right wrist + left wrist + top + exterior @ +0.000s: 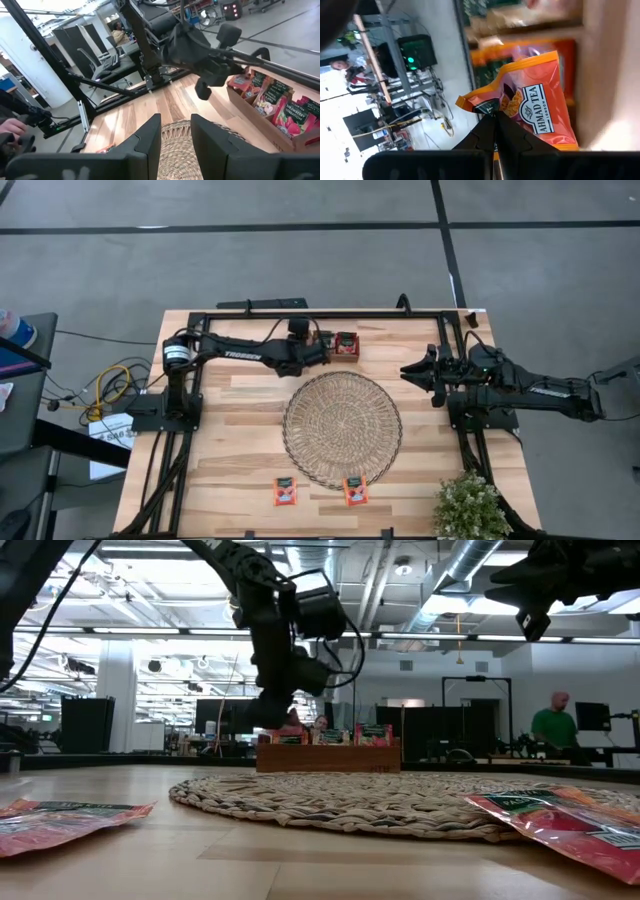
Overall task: Pick & Place Tea
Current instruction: Put the orange tea bag into the left section of the brown wooden organizer
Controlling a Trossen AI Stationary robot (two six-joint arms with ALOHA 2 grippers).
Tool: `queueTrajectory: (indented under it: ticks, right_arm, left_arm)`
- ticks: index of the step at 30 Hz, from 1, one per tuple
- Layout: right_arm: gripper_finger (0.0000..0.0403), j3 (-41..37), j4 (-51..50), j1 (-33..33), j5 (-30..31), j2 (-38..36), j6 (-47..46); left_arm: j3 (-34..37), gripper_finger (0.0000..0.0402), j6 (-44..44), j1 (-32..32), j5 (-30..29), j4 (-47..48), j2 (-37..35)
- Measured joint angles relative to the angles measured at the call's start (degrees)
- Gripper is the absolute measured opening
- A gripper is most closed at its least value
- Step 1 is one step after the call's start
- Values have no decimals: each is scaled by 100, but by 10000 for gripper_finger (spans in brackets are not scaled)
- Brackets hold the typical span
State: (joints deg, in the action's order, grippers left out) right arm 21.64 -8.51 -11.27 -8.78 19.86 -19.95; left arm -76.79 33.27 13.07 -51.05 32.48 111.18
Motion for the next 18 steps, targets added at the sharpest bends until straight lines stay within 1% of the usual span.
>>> queueTrajectory:
  ticks: [2, 5, 8, 13, 18]
  right_arm:
    - [97, 0, 3, 0, 0, 0, -17]
    - [97, 0, 20, 0, 15, 0, -105]
    - [97, -1, 22, 0, 15, 0, -107]
    - [97, -1, 44, 0, 20, 0, -108]
    - [97, -2, 44, 0, 22, 0, -109]
  left_arm:
    - [64, 0, 90, 36, 15, -356, 0]
    - [71, 0, 196, 113, 36, -593, 0]
    - [71, 0, 300, 242, 209, -590, 0]
    - [71, 0, 409, 348, 299, -633, 0]
    - [71, 0, 924, 349, 626, -897, 0]
